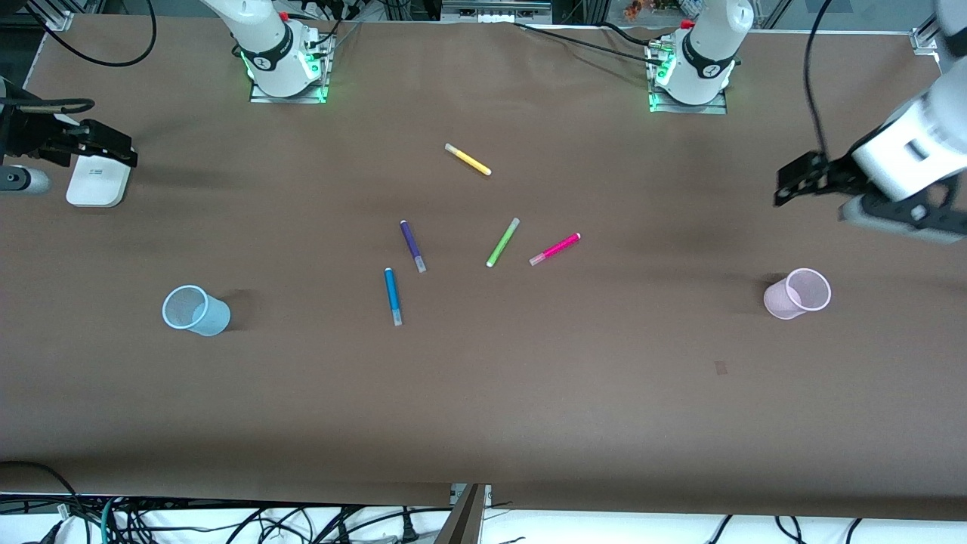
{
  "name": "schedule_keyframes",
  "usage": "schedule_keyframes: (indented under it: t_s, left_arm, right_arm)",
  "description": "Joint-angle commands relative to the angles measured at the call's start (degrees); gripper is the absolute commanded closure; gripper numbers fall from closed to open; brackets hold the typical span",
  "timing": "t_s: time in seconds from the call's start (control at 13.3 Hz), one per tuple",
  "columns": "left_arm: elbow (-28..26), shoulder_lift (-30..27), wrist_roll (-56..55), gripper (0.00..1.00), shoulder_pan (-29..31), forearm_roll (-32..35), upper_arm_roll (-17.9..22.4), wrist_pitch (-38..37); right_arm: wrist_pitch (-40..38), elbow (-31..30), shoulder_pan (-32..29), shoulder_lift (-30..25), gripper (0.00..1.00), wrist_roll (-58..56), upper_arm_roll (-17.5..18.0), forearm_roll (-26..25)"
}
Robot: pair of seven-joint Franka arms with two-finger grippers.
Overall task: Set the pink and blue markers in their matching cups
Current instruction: 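Reach the right gripper to the blue marker while the left gripper reaches the pink marker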
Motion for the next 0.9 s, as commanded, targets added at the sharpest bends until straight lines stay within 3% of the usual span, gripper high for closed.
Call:
schedule_keyframes:
  t_s: [0.0, 0.15, 0.45, 0.67, 0.82]
  left_arm:
    - [0.43, 5.06, -0.03, 0.0, -0.2, -1.71, -2.68, 4.08]
    - [-0.61, 7.44, -1.87, 0.0, -1.08, -1.0, -4.18, 7.24]
    - [-15.0, 8.16, -4.51, 0.0, -7.48, -0.65, -4.36, 25.93]
    - [-21.08, 9.29, -12.14, 0.0, -14.6, 6.0, -4.8, 32.28]
    - [-23.82, 11.13, -15.32, 0.0, -18.38, 6.73, -4.8, 37.12]
  right_arm:
    - [1.69, 0.4, 0.0, 1.45, 0.0, 0.33, 0.19, 0.96]
    - [2.4, 0.4, 0.26, 2.68, 0.0, 0.42, 0.28, 0.87]
    - [4.15, 0.4, 1.93, 7.42, 0.0, -0.37, 0.63, 0.78]
    - [8.36, 0.4, 4.39, 11.2, 0.0, 0.06, 0.63, 1.04]
    - [12.57, 0.31, 7.1, 14.89, 0.0, 0.41, 0.63, 1.4]
